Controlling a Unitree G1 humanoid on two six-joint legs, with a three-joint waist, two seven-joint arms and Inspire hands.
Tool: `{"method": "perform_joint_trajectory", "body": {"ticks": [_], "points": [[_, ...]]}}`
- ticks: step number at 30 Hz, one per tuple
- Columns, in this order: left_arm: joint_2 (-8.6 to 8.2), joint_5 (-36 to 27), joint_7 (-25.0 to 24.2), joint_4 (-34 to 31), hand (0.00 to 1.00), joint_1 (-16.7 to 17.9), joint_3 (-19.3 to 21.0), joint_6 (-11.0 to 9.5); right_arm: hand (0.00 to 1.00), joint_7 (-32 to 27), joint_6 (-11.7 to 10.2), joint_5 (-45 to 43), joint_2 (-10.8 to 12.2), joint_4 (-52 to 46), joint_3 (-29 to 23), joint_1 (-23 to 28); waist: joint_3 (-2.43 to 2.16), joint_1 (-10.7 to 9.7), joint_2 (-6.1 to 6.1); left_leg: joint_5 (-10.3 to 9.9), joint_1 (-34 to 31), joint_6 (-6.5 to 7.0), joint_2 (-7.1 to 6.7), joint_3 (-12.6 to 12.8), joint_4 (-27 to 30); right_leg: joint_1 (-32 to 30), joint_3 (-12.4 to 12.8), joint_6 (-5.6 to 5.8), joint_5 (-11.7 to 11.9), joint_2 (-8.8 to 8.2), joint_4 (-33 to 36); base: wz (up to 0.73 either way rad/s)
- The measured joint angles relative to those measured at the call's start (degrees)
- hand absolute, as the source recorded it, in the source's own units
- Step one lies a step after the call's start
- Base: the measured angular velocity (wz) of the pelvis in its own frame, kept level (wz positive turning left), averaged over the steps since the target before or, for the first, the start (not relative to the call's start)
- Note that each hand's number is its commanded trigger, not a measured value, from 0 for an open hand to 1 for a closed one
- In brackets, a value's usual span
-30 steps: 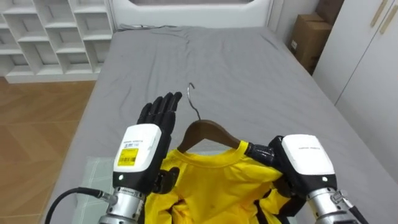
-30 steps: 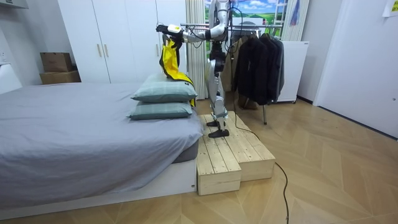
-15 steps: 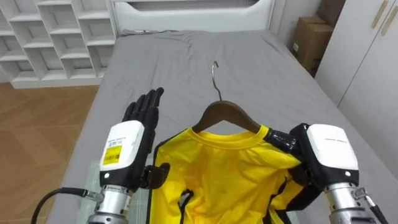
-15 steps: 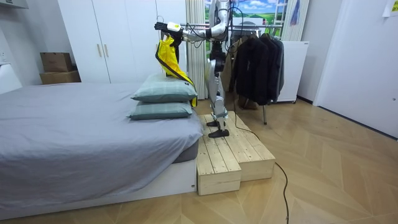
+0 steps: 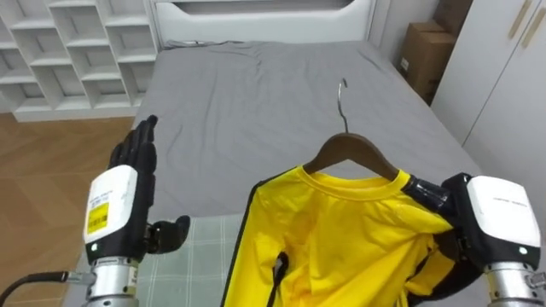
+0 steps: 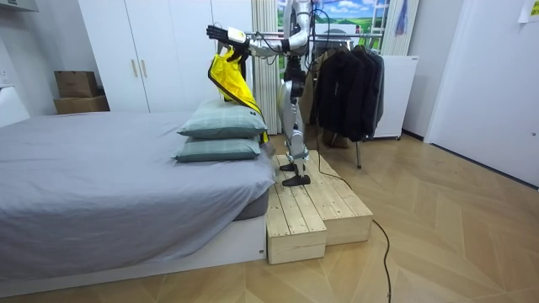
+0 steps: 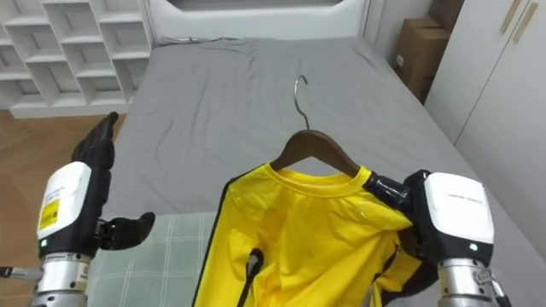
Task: Hang clothes
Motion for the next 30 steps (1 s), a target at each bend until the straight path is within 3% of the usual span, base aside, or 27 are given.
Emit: {"method": "perform_joint_trajectory", "body": {"ticks": [5,14,19,24,26,30], "points": [[-0.93,-7.08,0.44,4.01,0.0,2.25,2.58,0.14,1.0,0.0,0.09,-0.06,0.0,-0.03,-1.58,1.69,0.02,-0.04,-0.08,0.0,0.42,0.0,-0.02,-0.1,-0.52,0.17,0.12,0.01,0.0,0.04,0.01,0.0],[-2.09,-15.2,0.17,10.53,0.0,2.78,7.83,-0.18,1.0,-0.71,-0.69,-0.99,0.0,-2.66,-6.6,2.0,0.01,0.0,-0.27,0.05,0.68,0.02,-0.26,0.31,-0.76,0.06,0.47,0.16,-0.1,-0.28,-0.01,-0.01],[-2.17,-19.93,-0.81,16.89,0.0,4.7,7.99,-0.23,1.0,-1.18,-1.01,2.34,0.11,-3.29,-7.85,2.46,0.03,0.02,-0.43,0.05,1.61,0.04,-0.43,0.32,-1.06,0.76,0.4,0.56,-0.34,-0.57,0.19,0.0],[-2.33,-19.86,-2.52,24.47,0.0,5.63,8.58,-0.38,1.0,-1.12,-1.27,2.03,0.15,-9.44,-7.93,3.86,-0.05,0.01,-0.27,0.04,1.63,0.06,-0.47,0.5,-1.14,0.72,0.19,0.62,-0.38,-0.71,0.26,0.0],[-2.26,-20.05,-3.31,26.36,0.0,8.15,9.0,-0.36,1.0,-1.15,-1.95,2.0,0.17,-12.47,-8.73,4.99,-0.01,-0.1,-0.25,0.02,1.59,0.1,-0.52,0.42,-1.13,0.7,0.01,0.62,-0.38,-0.7,0.22,0.0],[-2.33,-22.66,-4.94,33.64,0.0,9.2,8.84,-0.56,1.0,-1.16,-1.94,2.12,0.17,-12.55,-9.19,5.0,0.25,0.36,0.18,-0.06,1.64,0.21,-0.51,0.66,-1.35,0.7,0.0,0.69,-0.42,-0.73,0.63,0.0]]}}
